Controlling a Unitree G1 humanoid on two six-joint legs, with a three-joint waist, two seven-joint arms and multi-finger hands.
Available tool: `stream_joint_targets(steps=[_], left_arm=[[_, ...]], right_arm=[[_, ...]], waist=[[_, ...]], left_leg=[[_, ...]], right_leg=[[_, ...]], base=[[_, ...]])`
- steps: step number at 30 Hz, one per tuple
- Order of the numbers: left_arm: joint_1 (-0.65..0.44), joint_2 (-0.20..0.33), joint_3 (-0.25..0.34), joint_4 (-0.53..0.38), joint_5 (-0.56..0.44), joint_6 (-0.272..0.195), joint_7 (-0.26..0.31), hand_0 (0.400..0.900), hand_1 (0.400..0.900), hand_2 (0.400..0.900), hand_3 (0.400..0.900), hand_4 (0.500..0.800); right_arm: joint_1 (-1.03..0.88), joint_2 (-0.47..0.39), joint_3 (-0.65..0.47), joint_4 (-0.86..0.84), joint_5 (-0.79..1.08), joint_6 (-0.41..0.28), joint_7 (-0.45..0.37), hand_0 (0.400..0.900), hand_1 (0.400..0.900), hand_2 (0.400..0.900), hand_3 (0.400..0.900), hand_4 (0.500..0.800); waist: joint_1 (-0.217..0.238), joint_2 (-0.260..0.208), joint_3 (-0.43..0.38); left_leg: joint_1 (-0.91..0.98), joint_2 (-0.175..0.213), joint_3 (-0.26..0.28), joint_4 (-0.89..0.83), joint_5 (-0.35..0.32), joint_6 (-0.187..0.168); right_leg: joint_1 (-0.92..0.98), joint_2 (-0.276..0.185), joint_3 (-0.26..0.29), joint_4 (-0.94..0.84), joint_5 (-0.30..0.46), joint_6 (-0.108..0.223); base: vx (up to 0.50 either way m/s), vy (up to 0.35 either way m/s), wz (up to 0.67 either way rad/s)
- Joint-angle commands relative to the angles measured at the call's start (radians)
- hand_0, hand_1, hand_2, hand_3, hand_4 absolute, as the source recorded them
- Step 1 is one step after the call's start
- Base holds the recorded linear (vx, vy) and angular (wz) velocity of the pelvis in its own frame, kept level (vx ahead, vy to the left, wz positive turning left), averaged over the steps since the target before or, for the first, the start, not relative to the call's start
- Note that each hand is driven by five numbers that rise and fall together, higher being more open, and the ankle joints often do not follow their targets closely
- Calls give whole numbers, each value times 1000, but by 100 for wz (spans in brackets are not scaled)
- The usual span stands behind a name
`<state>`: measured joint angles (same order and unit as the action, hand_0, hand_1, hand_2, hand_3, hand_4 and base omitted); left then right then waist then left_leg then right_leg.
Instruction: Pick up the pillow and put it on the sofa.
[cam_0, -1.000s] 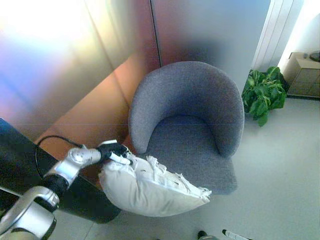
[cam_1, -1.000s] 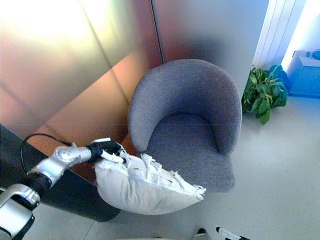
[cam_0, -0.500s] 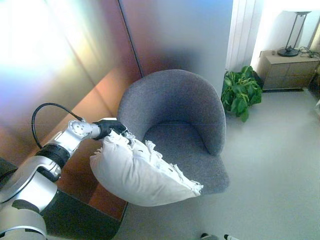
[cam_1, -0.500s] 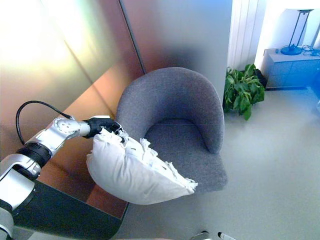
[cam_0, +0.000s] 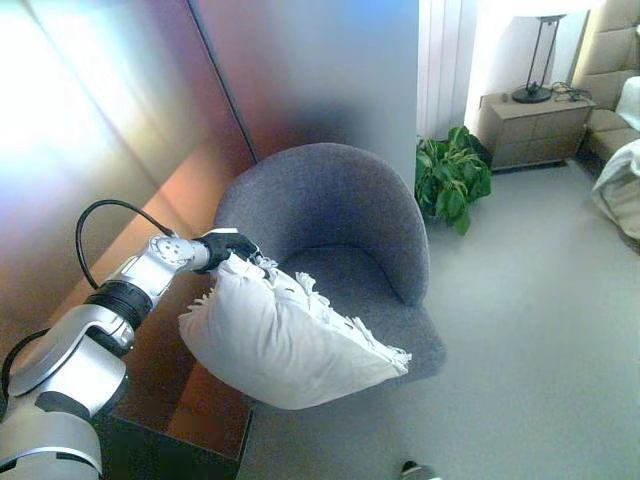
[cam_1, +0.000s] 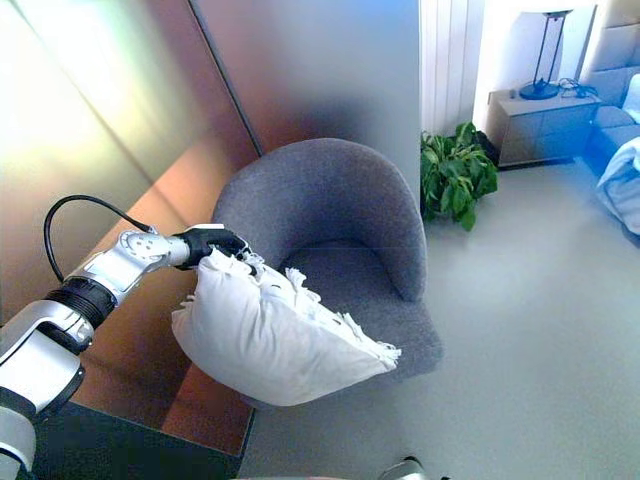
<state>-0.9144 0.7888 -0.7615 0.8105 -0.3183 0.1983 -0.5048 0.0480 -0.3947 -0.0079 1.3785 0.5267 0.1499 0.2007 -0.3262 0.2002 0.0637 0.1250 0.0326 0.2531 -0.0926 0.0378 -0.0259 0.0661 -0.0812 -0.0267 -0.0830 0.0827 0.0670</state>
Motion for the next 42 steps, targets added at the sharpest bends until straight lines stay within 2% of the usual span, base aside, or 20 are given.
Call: stream_joint_targets(steps=[1, 6, 7, 12, 22, 27, 33, 35, 40, 42], left_arm=[[-295, 76, 143, 104, -80, -32, 99, 400, 400, 400, 400, 500], [-273, 70, 188, 169, -79, 0, 160, 400, 400, 400, 400, 500], [-271, 65, 198, 189, -78, 9, 169, 900, 900, 900, 900, 800], [-259, 36, 224, 201, -81, 19, 218, 900, 900, 900, 900, 800], [-238, 29, 215, 182, -78, 29, 219, 900, 900, 900, 900, 800], [-227, 37, 221, 183, -70, 12, 207, 900, 900, 900, 900, 800], [-224, 44, 224, 158, -106, -14, 199, 900, 900, 900, 900, 800], [-219, 44, 224, 131, -119, -21, 179, 900, 900, 900, 900, 800], [-187, 40, 224, 72, -164, -70, 122, 900, 900, 900, 900, 800], [-168, 34, 225, 40, -163, -73, 99, 900, 900, 900, 900, 800]], right_arm=[[17, -38, -13, 53, 11, -18, 28, 900, 900, 900, 900, 800], [47, -44, -15, 51, -4, -43, 43, 900, 900, 900, 900, 800], [54, -47, -14, 50, -11, -51, 50, 900, 900, 900, 900, 800], [63, -55, -13, 41, -30, -57, 61, 900, 900, 900, 900, 800], [68, -53, -5, 38, -35, -71, 81, 900, 900, 900, 900, 800], [63, -43, 6, 36, -32, -70, 78, 900, 900, 900, 900, 800], [55, -38, 6, 40, -38, -66, 66, 900, 900, 900, 900, 800], [49, -36, 9, 40, -41, -66, 59, 900, 900, 900, 900, 800], [29, -30, 25, 28, -49, -61, 55, 900, 900, 900, 900, 800], [20, -27, 32, 27, -56, -64, 54, 900, 900, 900, 900, 800]], waist=[[-5, 23, -38], [-36, 25, -27], [-45, 25, -24], [-62, 26, -12], [-53, 27, -15], [-44, 28, -23], [-28, 27, -29], [-16, 21, -31], [13, -2, -39], [27, -12, -41]], left_leg=[[54, -66, 61, 29, -79, -17], [41, -70, 75, 35, -81, -12], [38, -71, 79, 35, -81, -12], [25, -72, 94, 39, -82, -11], [32, -72, 96, 50, -88, -11], [37, -71, 89, 53, -89, -13], [39, -70, 84, 53, -91, -15], [40, -70, 77, 53, -91, -15], [42, -68, 58, 49, -90, -14], [42, -66, 49, 47, -89, -13]], right_leg=[[-22, 36, 25, 28, -20, 86], [-43, 43, 58, 30, -20, 86], [-49, 44, 66, 29, -19, 86], [-68, 46, 80, 35, -23, 86], [-47, 45, 66, 36, -32, 82], [-37, 44, 58, 34, -36, 81], [-27, 39, 40, 29, -36, 83], [-24, 38, 30, 28, -36, 82], [-16, 37, 12, 20, -32, 78], [-12, 36, 6, 19, -32, 77]], base=[[83, -36, -15], [64, -21, -16], [34, -2, -18], [10, 5, -14], [8, -2, 0], [14, -2, 2], [-6, 1, 0], [-59, 8, 5], [-59, 3, 8], [-65, 7, 12]])
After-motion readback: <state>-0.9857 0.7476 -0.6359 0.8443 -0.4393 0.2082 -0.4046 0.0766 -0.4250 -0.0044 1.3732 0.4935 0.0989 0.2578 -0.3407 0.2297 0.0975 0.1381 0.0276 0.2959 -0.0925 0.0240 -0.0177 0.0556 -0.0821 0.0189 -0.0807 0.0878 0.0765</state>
